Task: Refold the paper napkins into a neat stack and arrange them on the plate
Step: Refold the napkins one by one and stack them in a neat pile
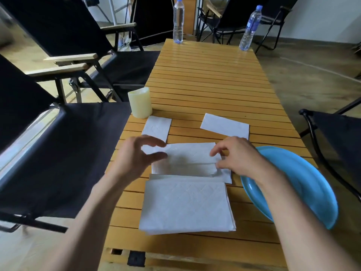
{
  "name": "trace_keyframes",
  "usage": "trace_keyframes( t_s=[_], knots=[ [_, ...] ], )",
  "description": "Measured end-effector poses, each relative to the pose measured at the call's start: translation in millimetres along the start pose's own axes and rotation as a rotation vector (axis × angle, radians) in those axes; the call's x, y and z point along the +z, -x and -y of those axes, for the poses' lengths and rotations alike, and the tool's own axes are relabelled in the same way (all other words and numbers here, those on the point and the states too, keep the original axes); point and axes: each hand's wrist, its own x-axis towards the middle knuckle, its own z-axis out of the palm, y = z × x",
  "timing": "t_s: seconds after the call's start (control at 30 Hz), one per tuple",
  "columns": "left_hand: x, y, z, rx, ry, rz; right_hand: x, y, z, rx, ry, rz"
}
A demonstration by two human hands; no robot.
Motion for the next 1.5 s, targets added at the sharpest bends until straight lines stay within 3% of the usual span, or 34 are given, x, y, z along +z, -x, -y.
trace_keyframes(
  t_s=[0.2,0.43,0.57,0.77,0.9,1.1,1.2,1.33,1.43,1.5],
  knots=[
    [23,-9,23,0.131,-0.089,0.190,10,-5,1,-0.018,0.091,-0.002],
    [29,-14,26,0.171,-0.143,0.099,4,-7,-6,-0.065,-0.082,-0.151],
    [5,-12,6,0.123,0.121,-0.033,-9,-7,0,-0.147,-0.419,-0.309],
    [-26,-6,-16,-0.112,0.564,-0.105,-23,-1,4,-0.211,-0.703,-0.318],
    [-19,-3,-19,-0.293,0.683,-0.117,-21,0,9,-0.099,-0.852,-0.177],
    [-40,6,-30,-0.267,0.625,-0.072,-33,14,17,-0.037,-1.004,-0.008],
    [-64,13,-33,-0.225,0.595,0.086,-51,26,14,-0.062,-1.034,0.208],
    [-77,23,-32,-0.306,0.430,0.407,-55,40,12,-0.032,-0.826,0.521],
    [-72,28,-31,-0.396,0.266,0.606,-49,44,16,0.004,-0.640,0.611],
    [-68,29,-30,-0.423,0.185,0.643,-44,43,19,0.019,-0.568,0.610]
  ],
)
